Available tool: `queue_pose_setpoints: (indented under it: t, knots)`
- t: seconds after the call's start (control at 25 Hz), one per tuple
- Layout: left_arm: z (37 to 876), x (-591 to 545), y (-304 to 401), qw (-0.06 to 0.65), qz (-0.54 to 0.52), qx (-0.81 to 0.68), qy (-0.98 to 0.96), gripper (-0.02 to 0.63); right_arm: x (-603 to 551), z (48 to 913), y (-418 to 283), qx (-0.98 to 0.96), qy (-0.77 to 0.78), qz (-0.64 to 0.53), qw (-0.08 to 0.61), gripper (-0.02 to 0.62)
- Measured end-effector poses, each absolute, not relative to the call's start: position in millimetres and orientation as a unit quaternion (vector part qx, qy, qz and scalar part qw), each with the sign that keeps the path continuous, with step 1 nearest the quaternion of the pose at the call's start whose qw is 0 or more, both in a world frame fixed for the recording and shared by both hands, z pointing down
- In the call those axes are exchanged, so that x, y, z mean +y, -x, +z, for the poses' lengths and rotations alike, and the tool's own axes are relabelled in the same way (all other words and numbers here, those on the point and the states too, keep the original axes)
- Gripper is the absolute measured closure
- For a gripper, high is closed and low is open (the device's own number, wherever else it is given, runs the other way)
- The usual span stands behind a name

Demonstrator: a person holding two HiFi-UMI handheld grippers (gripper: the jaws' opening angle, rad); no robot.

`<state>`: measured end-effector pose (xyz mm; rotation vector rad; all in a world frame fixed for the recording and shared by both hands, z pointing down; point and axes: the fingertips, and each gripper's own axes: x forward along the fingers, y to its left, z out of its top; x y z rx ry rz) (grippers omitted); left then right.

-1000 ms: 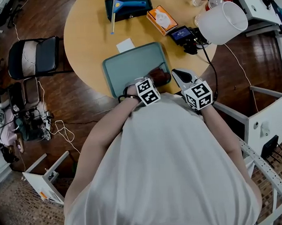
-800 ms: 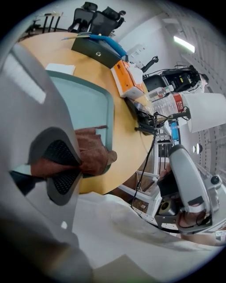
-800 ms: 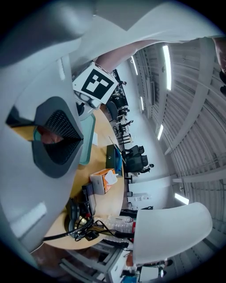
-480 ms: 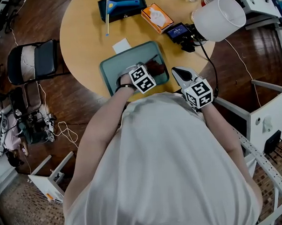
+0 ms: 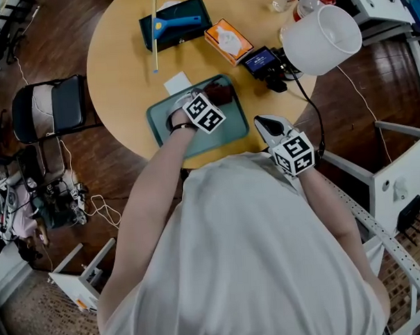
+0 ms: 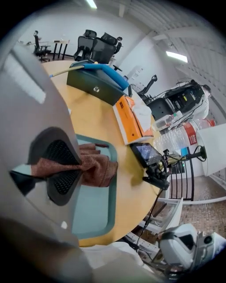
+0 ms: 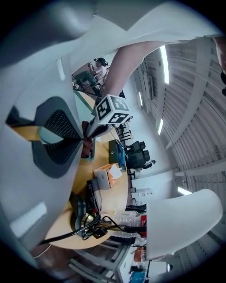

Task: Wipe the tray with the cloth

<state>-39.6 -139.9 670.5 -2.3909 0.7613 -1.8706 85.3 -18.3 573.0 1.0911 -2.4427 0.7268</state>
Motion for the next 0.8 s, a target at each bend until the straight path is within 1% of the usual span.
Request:
queue_pose_setpoints:
  t: [0.28,0.64,0.8]
  knots:
    - [663,-179,51,0.031,-0.610,0.309,0.729,0.245,-25,573,-86,-0.867,-0.385,0.260,0.183,0.593]
    - [666,-167,6,0.033,-0.602,0.272,0.750,0.245,-26,578,-98,-0.860,-0.394,0.270,0.179,0.592]
    - [668,-139,-4,0.025,-0.606,0.234,0.760,0.245,-27,577,-100,-0.860,-0.396,0.269,0.176,0.592]
